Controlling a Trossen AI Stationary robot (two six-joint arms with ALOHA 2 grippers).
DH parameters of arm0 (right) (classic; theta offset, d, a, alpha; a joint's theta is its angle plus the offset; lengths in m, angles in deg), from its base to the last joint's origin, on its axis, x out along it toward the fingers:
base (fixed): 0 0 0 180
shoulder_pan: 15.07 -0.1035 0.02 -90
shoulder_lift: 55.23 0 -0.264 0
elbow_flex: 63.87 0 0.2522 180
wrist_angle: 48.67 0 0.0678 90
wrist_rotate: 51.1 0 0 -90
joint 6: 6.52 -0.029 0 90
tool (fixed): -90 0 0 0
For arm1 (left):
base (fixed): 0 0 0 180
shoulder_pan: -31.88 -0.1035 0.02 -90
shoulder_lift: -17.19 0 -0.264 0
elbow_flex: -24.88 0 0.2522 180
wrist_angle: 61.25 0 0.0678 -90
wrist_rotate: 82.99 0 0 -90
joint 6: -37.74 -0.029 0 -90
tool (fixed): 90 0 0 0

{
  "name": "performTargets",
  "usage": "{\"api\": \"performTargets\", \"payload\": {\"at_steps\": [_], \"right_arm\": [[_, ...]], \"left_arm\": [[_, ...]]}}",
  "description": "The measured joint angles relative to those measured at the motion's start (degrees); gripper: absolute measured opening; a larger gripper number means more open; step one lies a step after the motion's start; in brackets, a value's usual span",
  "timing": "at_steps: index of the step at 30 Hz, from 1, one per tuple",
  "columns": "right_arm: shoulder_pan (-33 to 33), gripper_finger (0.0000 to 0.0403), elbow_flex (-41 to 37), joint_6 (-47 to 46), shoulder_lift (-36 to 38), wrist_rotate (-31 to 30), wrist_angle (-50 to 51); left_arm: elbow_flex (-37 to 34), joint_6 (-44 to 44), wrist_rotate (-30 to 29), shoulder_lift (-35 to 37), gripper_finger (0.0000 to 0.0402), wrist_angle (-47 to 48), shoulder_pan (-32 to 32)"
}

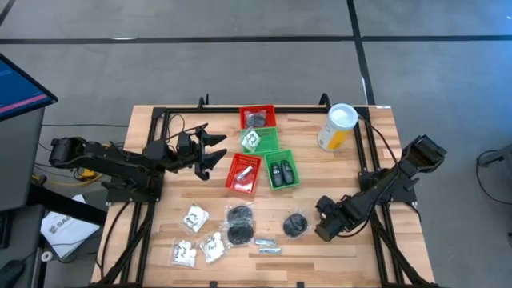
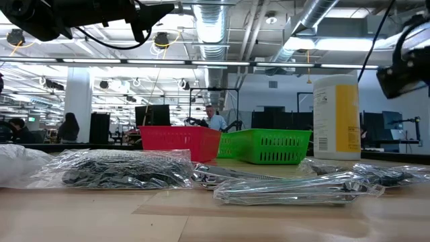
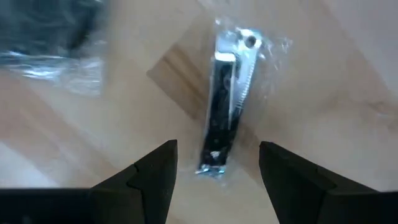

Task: Pick & Place Travel size toiletries
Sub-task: Put the silver nail cutter into the bottom red bin

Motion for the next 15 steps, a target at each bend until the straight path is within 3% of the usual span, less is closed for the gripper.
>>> {"api": "performTargets", "payload": {"at_steps": [9,15], "right_arm": [[0.0,0.0207,-1.7,-2.1,0.0,0.5,-2.9],[0.1,0.0129,-1.7,-3.1,0.0,0.5,-2.7]], "left_arm": [[0.0,0.0,0.0,0.0,0.0250,0.0,0.0],[0.0,0.0,0.0,0.0,0.0250,0.0,0.0]]}}
